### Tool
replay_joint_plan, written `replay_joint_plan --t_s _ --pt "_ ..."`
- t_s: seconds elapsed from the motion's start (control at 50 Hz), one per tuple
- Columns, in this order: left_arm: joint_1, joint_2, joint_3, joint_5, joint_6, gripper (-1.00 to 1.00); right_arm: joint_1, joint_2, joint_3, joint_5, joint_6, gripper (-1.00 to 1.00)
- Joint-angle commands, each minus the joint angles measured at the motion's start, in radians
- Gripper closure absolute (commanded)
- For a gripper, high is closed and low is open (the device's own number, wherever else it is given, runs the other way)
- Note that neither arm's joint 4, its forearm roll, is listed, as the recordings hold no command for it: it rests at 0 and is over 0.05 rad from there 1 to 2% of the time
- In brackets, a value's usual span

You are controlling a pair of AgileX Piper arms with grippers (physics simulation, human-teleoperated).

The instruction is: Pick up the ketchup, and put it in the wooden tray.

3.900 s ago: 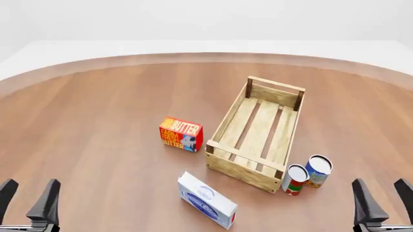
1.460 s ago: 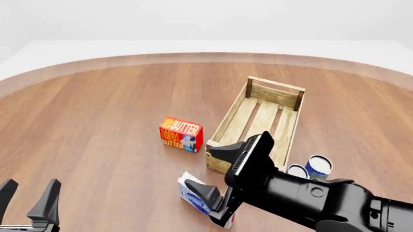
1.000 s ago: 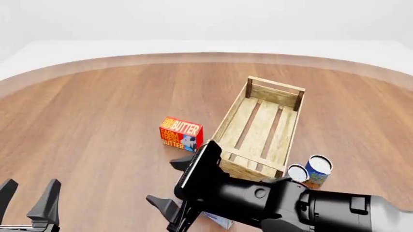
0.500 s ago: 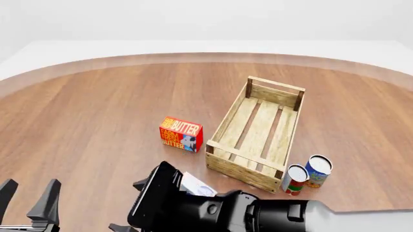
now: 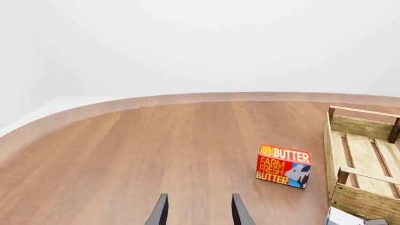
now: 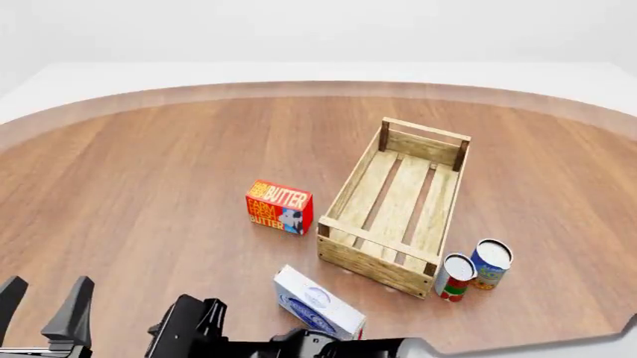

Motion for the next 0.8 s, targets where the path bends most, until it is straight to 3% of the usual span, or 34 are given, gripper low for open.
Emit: replay_joint_plan --t_s 0.02,0.8 --pt "0.0 0.0 0.0 0.0 0.0 -1.0 0.046 0.052 -0.062 0.015 -0.002 -1.0" --pt "0.0 0.0 0.0 0.0 0.0 -1.0 0.087 0.194 -0.159 -0.005 0.017 -1.0"
